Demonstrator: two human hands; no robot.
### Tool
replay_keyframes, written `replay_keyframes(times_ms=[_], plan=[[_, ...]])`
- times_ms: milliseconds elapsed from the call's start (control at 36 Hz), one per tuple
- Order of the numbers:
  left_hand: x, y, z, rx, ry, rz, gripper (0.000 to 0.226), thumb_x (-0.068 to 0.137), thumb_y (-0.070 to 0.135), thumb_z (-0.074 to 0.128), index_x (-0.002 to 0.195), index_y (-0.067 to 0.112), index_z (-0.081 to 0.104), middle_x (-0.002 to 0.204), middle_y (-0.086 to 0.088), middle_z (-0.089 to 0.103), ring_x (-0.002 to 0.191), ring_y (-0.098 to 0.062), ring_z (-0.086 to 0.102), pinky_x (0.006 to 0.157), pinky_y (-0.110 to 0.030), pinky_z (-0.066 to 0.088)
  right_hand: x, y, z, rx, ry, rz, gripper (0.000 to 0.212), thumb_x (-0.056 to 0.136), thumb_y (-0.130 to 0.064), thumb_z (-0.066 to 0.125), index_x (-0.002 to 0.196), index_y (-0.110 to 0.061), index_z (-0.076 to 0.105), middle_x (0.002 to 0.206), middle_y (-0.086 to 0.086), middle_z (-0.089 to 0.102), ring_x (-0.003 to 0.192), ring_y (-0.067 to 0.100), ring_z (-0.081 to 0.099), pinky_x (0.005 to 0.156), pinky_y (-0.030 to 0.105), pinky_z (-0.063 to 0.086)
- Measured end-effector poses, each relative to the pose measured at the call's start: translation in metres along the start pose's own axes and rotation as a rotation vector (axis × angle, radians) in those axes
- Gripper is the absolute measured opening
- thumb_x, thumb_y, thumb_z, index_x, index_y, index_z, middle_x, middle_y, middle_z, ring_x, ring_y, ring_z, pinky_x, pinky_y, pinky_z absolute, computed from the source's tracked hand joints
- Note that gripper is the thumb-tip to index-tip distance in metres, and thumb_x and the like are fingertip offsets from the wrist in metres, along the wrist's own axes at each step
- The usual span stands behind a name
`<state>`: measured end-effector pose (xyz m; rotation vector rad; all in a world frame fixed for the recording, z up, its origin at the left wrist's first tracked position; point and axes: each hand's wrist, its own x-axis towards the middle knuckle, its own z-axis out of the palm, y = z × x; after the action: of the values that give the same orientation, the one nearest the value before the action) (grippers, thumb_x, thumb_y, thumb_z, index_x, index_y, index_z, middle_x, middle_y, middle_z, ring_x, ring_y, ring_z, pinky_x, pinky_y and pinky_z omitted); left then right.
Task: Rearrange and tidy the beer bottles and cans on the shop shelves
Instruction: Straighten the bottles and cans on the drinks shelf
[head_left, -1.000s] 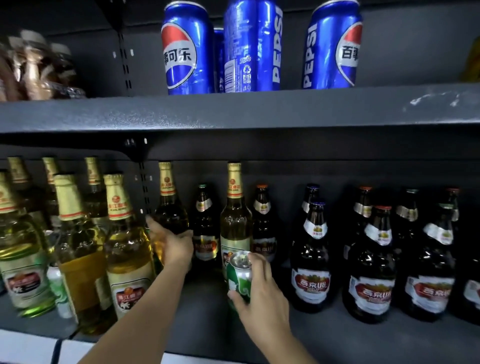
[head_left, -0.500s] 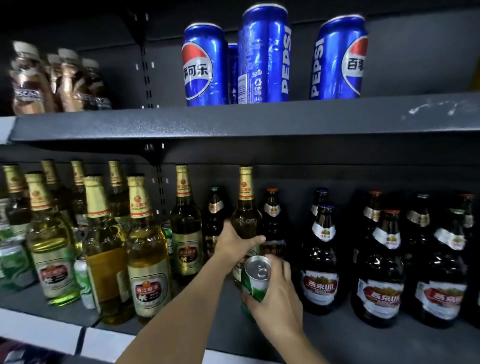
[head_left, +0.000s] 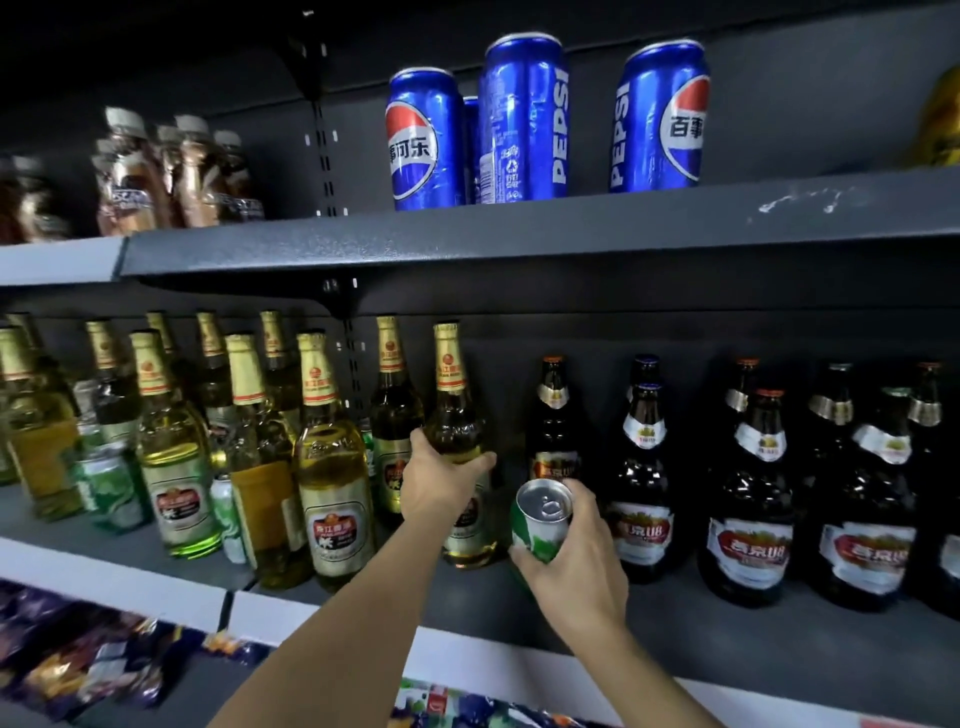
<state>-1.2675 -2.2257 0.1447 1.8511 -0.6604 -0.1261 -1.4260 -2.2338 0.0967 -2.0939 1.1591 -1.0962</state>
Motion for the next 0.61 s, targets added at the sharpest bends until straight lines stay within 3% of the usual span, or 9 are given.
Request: replay_keyframes(times_ms=[194, 306, 361, 472, 528, 611], plan=[[0.002, -0.001, 0.0, -0.048, -0.082, 0.004, 0.074, 0.072, 0.036, 0.082, 0.124, 0.015, 0.033, 0.121, -0.008, 0.058, 0.111, -0.028, 0.056, 0.09, -0.039, 0.049, -0.006, -0.003, 0.002, 0.013, 0.012, -0.04, 0.079, 0.072, -0.045, 0.078, 0.136, -0.038, 0.032, 0.129, -0.02, 0.047, 0.12, 0.007, 0.045, 0.081, 0.026, 0.042], [-0.004, -0.007, -0.004, -0.173, -0.092, 0.011, 0.085, 0.073, 0.032, 0.082, 0.138, 0.017, 0.029, 0.135, -0.005, 0.051, 0.125, -0.026, 0.049, 0.101, -0.039, 0.043, -0.011, -0.009, 0.006, 0.056, 0.074, -0.081, 0.079, 0.068, -0.039, 0.082, 0.133, -0.032, 0.039, 0.126, -0.013, 0.05, 0.12, 0.013, 0.046, 0.087, 0.029, 0.042], [-0.016, -0.011, -0.014, -0.215, -0.042, 0.06, 0.077, 0.079, 0.031, 0.077, 0.14, 0.017, 0.032, 0.132, 0.0, 0.052, 0.123, -0.02, 0.049, 0.103, -0.036, 0.042, -0.014, -0.014, 0.01, 0.084, 0.11, -0.114, 0.077, 0.065, -0.034, 0.085, 0.13, -0.028, 0.043, 0.124, -0.007, 0.052, 0.118, 0.017, 0.048, 0.089, 0.033, 0.043], [-0.058, -0.03, -0.05, -0.307, 0.115, 0.284, 0.008, 0.095, 0.017, 0.056, 0.102, 0.022, 0.056, 0.098, 0.014, 0.063, 0.095, -0.002, 0.059, 0.085, -0.021, 0.047, -0.02, -0.033, 0.027, 0.145, 0.125, -0.192, 0.074, 0.061, -0.027, 0.086, 0.124, -0.021, 0.048, 0.11, -0.011, 0.047, 0.113, 0.022, 0.05, 0.087, 0.034, 0.042], [-0.071, -0.051, -0.074, -0.315, 0.114, 0.332, 0.018, 0.093, 0.01, 0.044, 0.089, 0.02, 0.059, 0.084, 0.012, 0.062, 0.083, -0.006, 0.059, 0.075, -0.022, 0.047, -0.024, -0.048, 0.041, 0.172, 0.095, -0.26, 0.073, 0.06, -0.027, 0.087, 0.122, -0.02, 0.05, 0.107, -0.012, 0.047, 0.11, 0.022, 0.051, 0.085, 0.033, 0.041], [-0.07, -0.088, -0.117, -0.265, 0.068, 0.332, 0.027, 0.072, 0.004, 0.037, 0.084, 0.017, 0.058, 0.078, 0.005, 0.061, 0.076, -0.014, 0.059, 0.069, -0.029, 0.05, -0.033, -0.078, 0.07, 0.173, 0.013, -0.354, 0.072, 0.06, -0.031, 0.087, 0.12, -0.021, 0.05, 0.11, -0.007, 0.054, 0.107, 0.02, 0.051, 0.081, 0.031, 0.041]])
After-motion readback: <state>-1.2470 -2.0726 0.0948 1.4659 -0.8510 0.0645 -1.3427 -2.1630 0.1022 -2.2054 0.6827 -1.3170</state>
